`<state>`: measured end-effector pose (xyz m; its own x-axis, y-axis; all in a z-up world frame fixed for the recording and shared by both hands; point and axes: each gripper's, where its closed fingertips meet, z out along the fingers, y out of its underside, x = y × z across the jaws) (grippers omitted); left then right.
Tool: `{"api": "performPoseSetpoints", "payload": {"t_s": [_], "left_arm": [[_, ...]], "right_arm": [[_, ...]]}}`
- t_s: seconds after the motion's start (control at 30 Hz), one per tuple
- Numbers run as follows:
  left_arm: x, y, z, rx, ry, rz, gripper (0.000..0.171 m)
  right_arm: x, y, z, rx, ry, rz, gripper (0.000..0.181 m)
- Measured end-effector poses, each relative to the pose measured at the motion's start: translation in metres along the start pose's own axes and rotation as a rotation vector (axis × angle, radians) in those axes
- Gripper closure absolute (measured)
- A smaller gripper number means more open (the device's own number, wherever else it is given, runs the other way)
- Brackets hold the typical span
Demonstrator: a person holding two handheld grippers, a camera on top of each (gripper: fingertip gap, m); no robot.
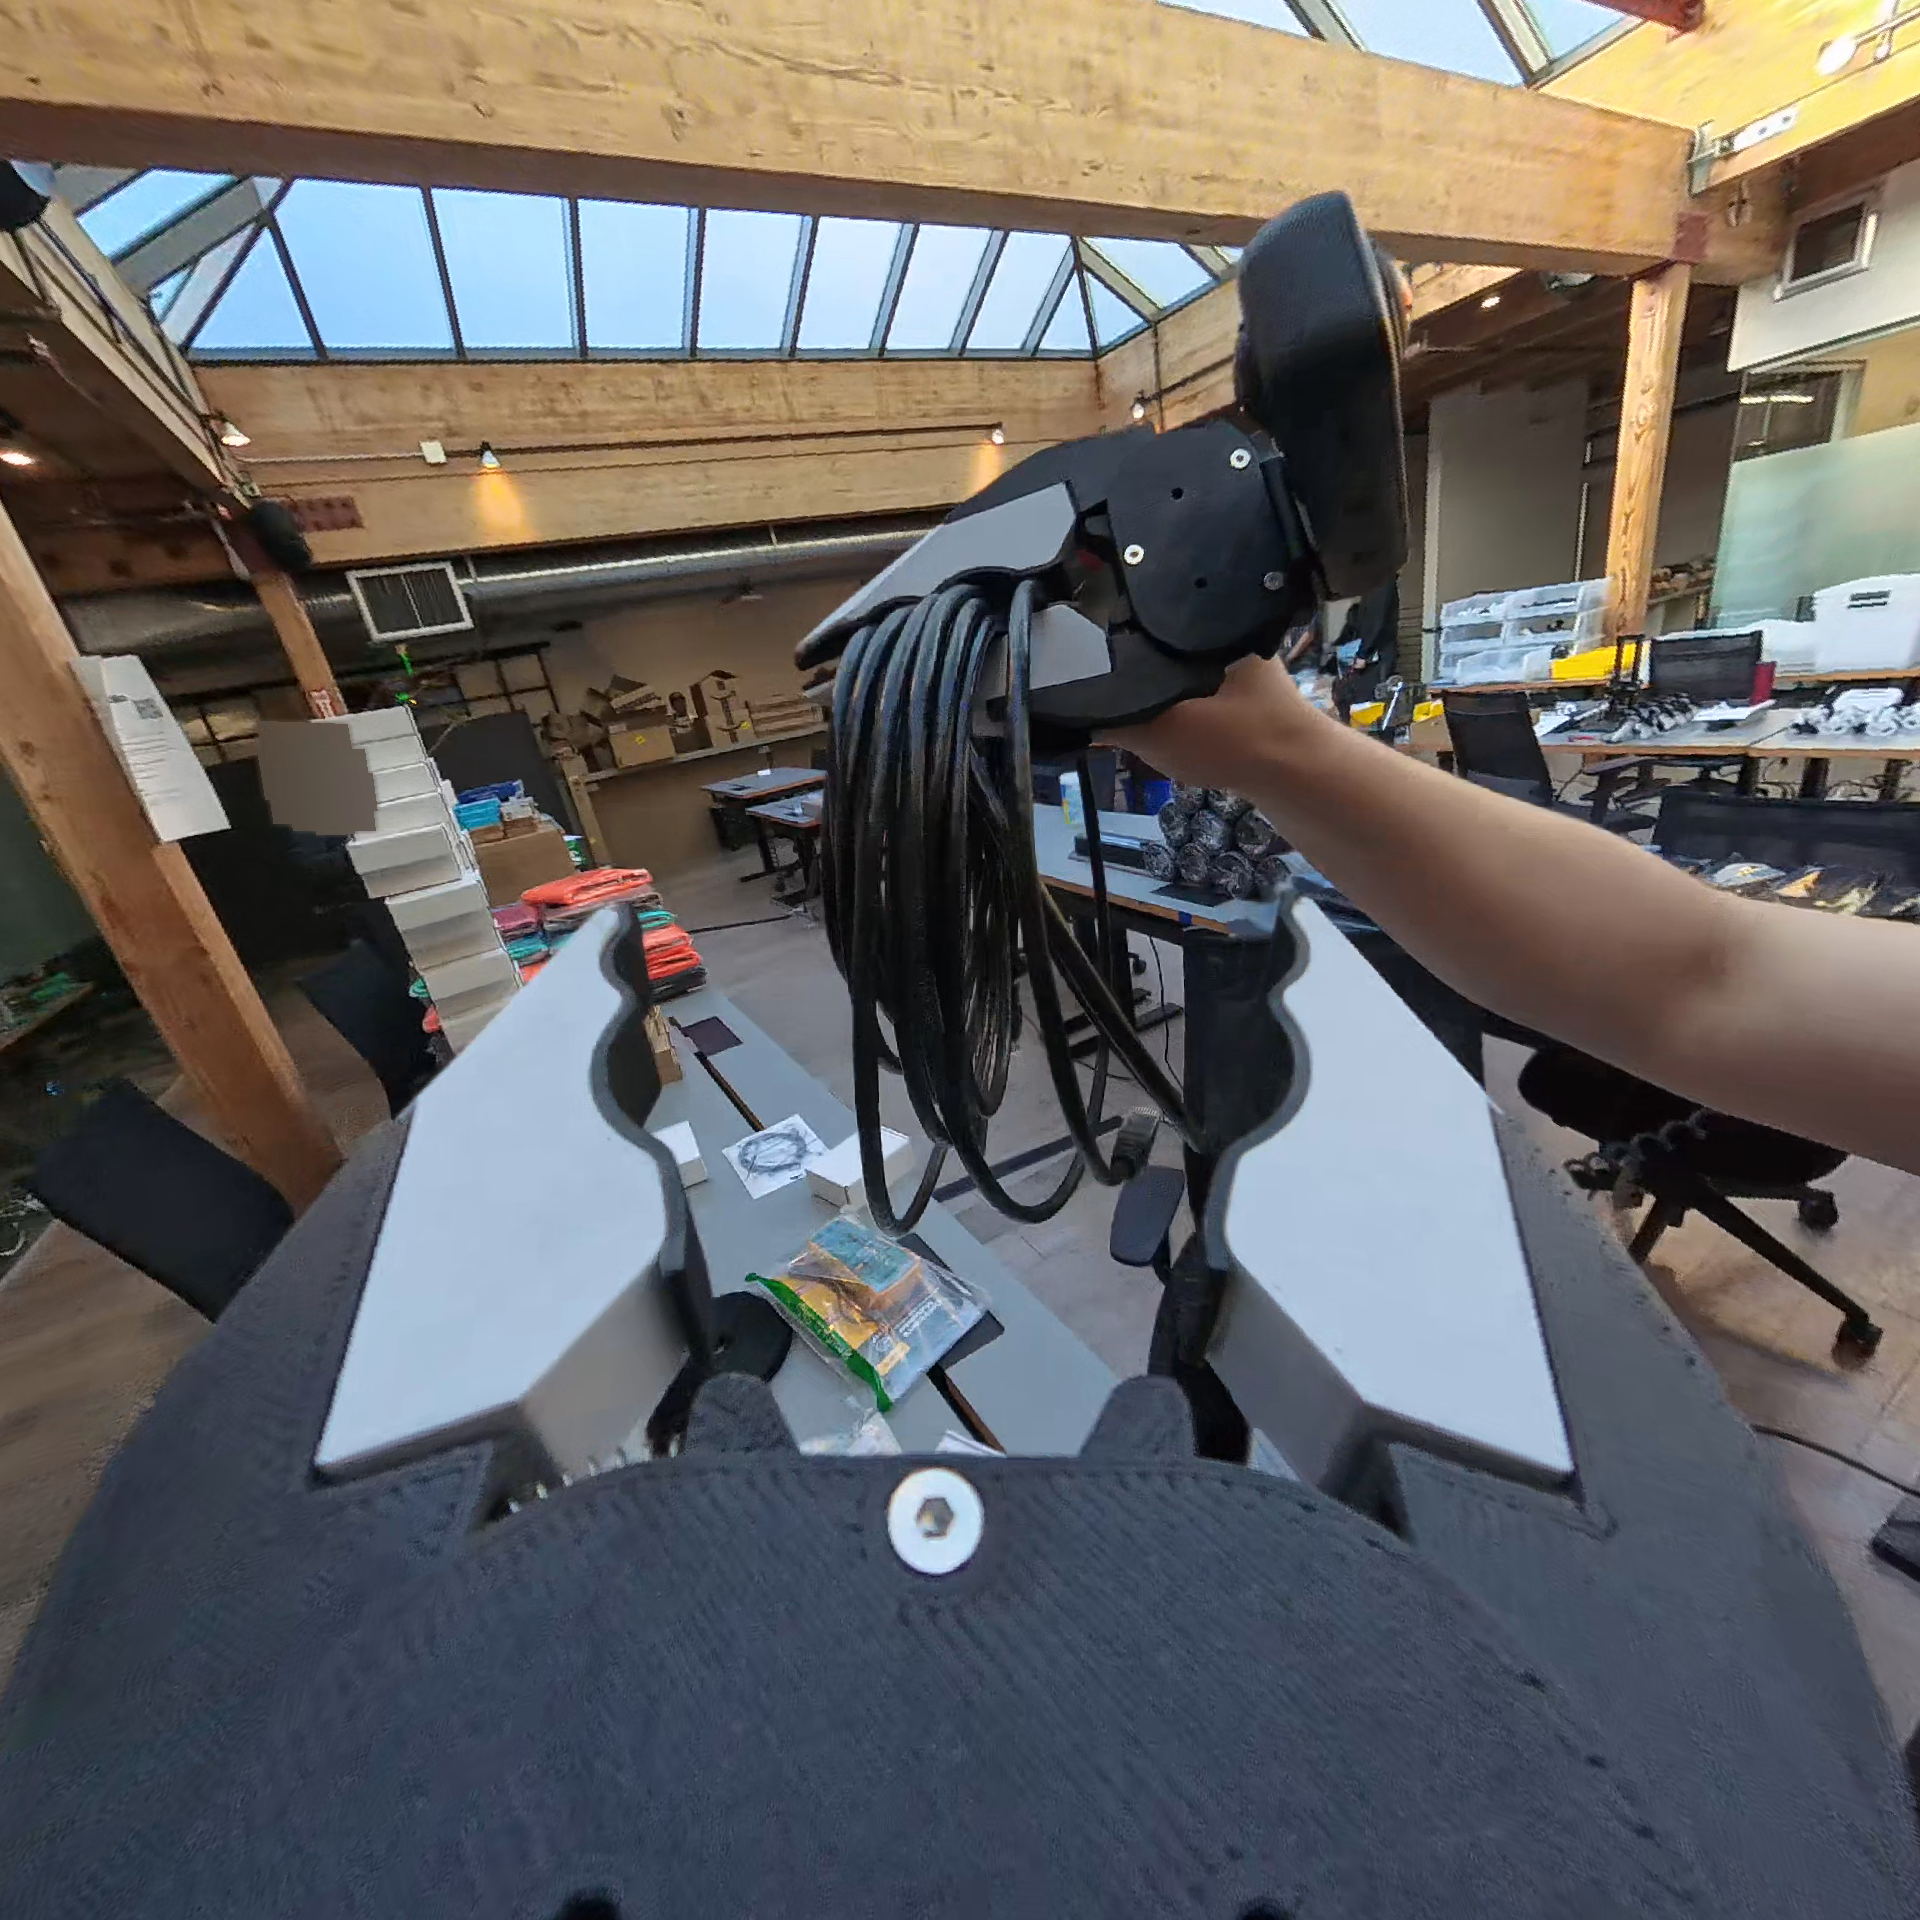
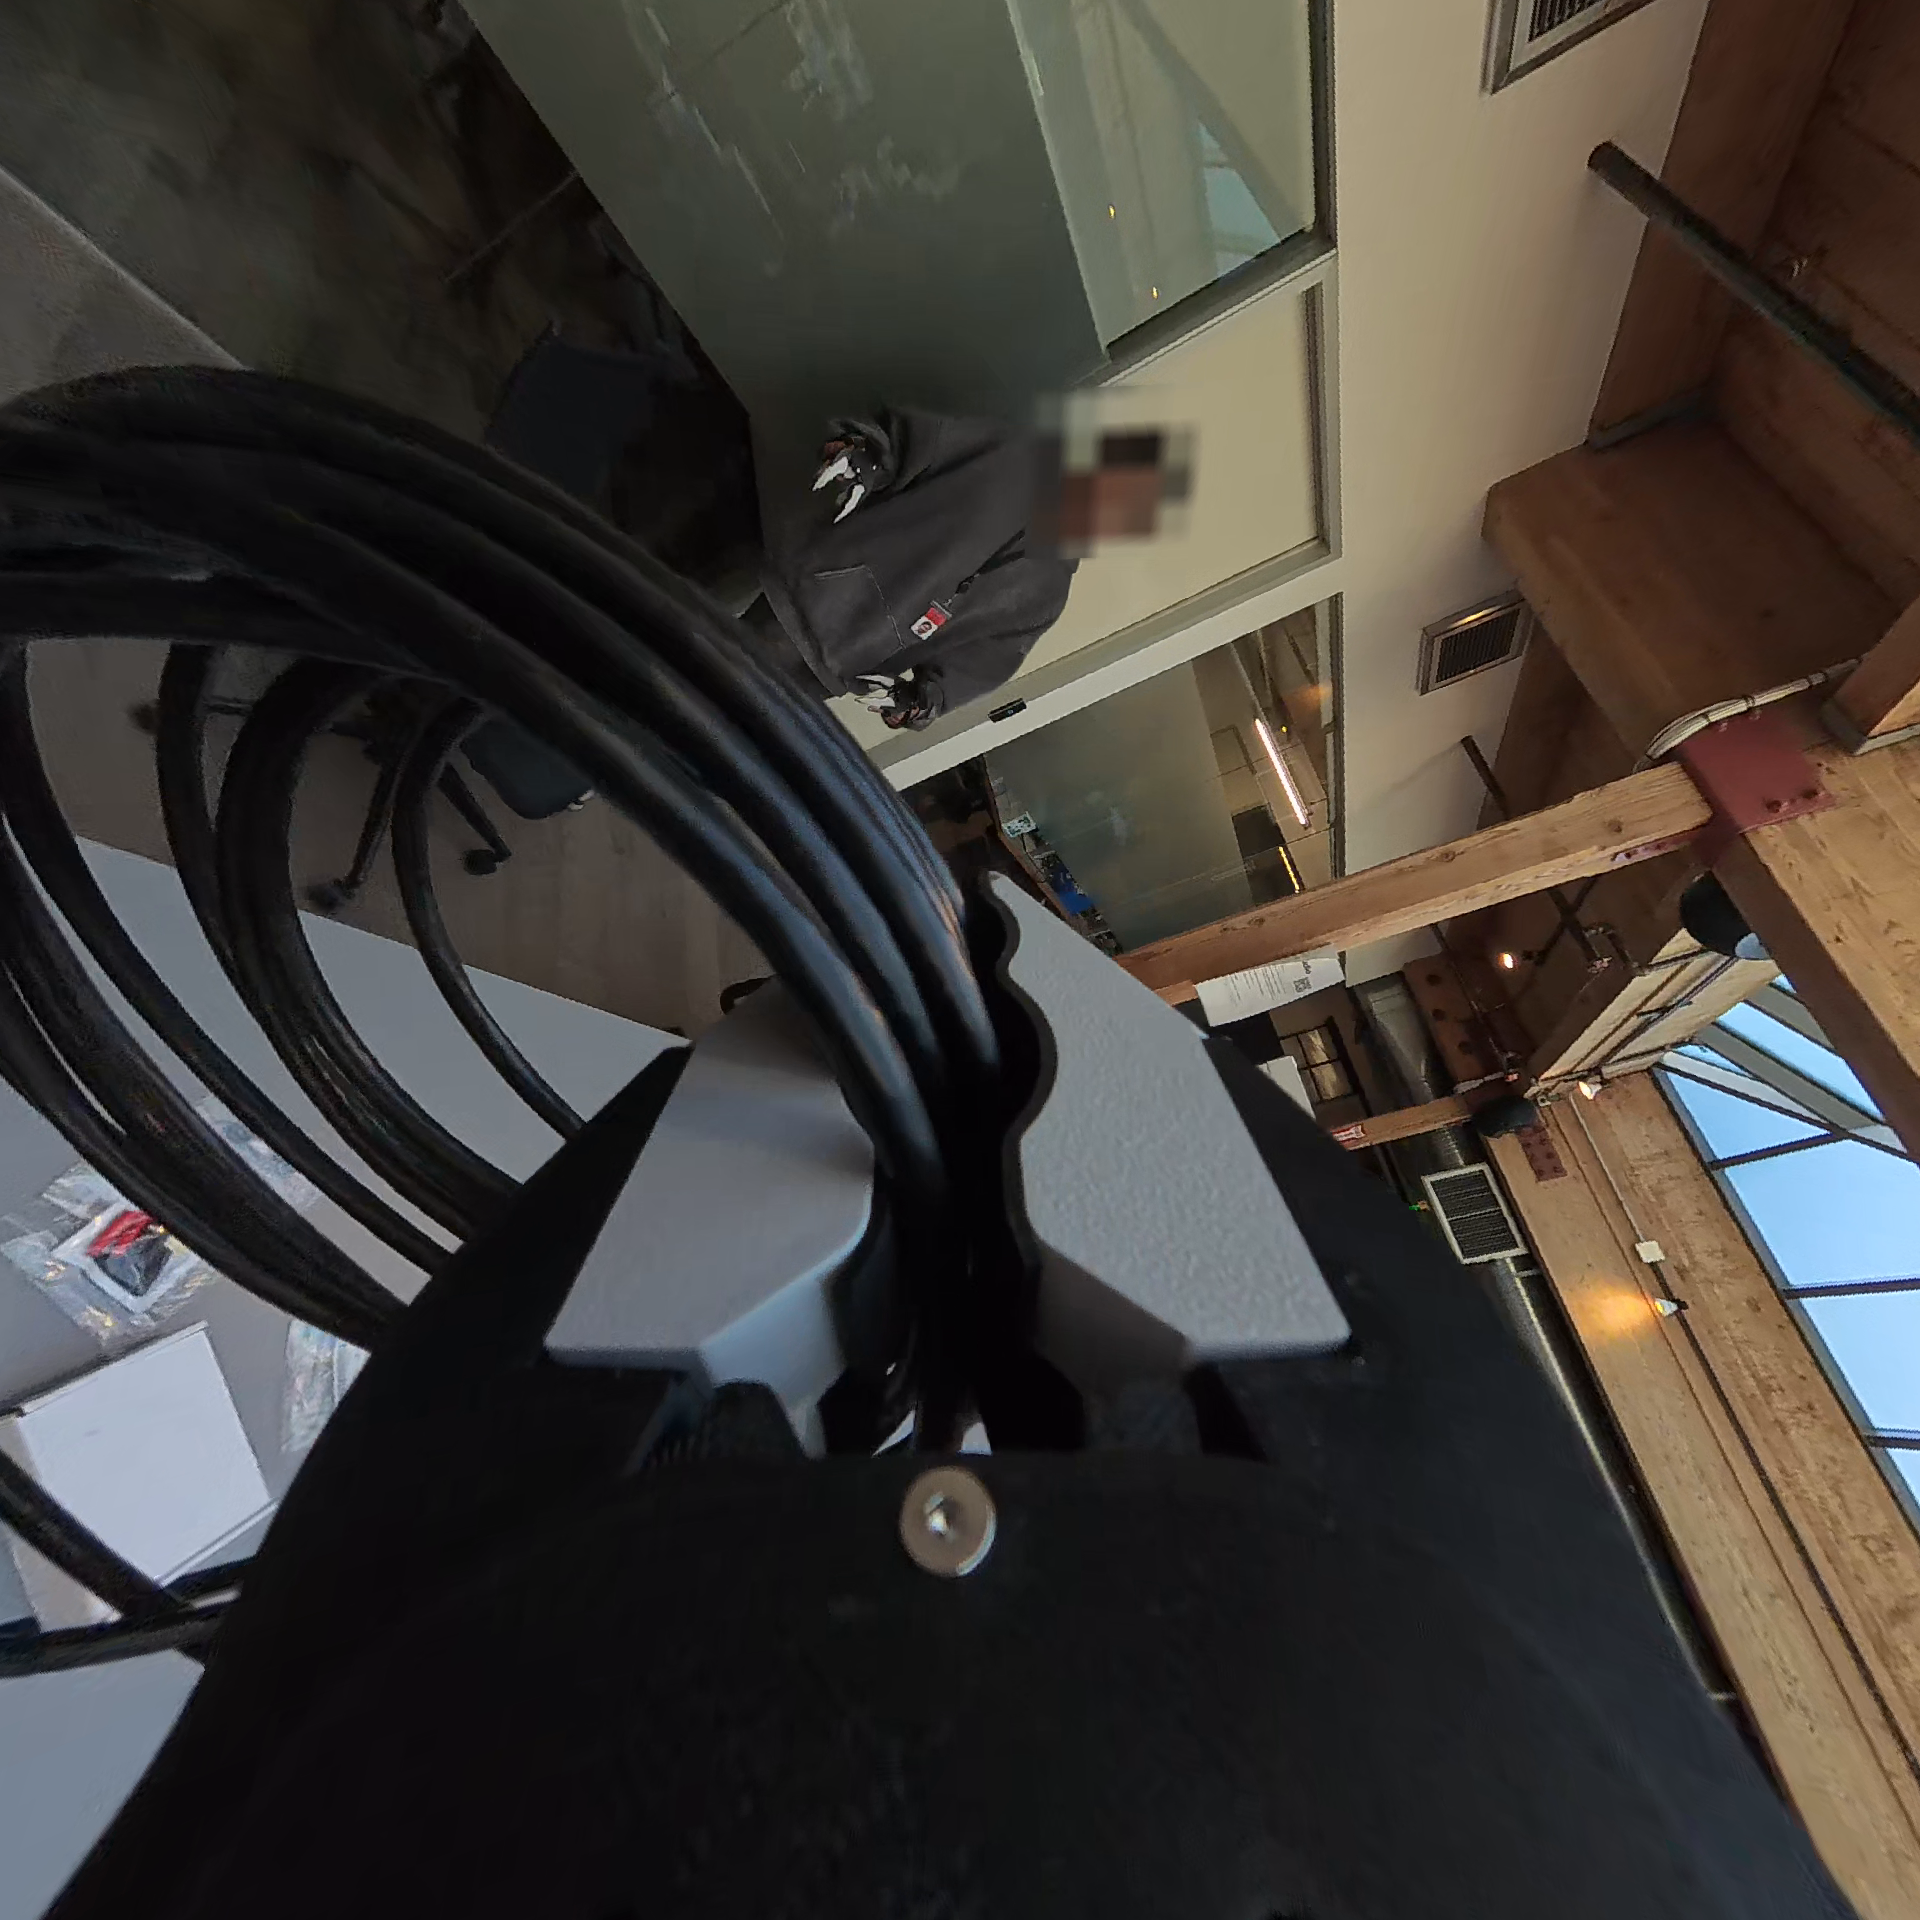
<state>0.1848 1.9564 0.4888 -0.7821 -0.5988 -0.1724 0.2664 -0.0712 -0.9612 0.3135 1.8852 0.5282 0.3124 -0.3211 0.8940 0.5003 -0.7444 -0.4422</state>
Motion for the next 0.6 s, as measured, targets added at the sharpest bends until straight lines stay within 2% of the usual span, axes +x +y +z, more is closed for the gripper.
{"api": "performPoseSetpoints", "payload": {"t_s": [0.13, 0.23, 0.3, 0.4, 0.43, 0.5, 0.6], "left_arm": [[0.006, 0.014, 0.036, -0.111, 0.031, 0.072, 0.037], [-0.009, 0.04, 0.072, -0.285, -0.076, 0.27, 0.041], [-0.006, 0.052, 0.089, -0.327, -0.031, 0.306, 0.058], [0.019, 0.055, 0.101, -0.268, 0.173, 0.3, 0.133], [0.026, 0.053, 0.105, -0.247, 0.226, 0.277, 0.145], [0.026, 0.061, 0.119, -0.307, 0.281, 0.219, 0.153], [0.001, 0.102, 0.141, -0.498, 0.24, 0.172, 0.159]], "right_arm": [[-0.012, -0.004, 0.004, -0.063, -0.048, -0.074, 0.175], [-0.028, -0.015, -0.001, -0.018, -0.142, -0.086, 0.176], [-0.039, -0.021, -0.013, 0.078, -0.241, -0.086, 0.179], [-0.046, -0.007, -0.03, 0.212, -0.397, -0.008, 0.179], [-0.048, 0.003, -0.033, 0.243, -0.47, 0.06, 0.178], [-0.06, 0.03, -0.034, 0.255, -0.649, 0.218, 0.179], [-0.091, 0.074, -0.029, 0.151, -0.926, 0.494, 0.179]]}}
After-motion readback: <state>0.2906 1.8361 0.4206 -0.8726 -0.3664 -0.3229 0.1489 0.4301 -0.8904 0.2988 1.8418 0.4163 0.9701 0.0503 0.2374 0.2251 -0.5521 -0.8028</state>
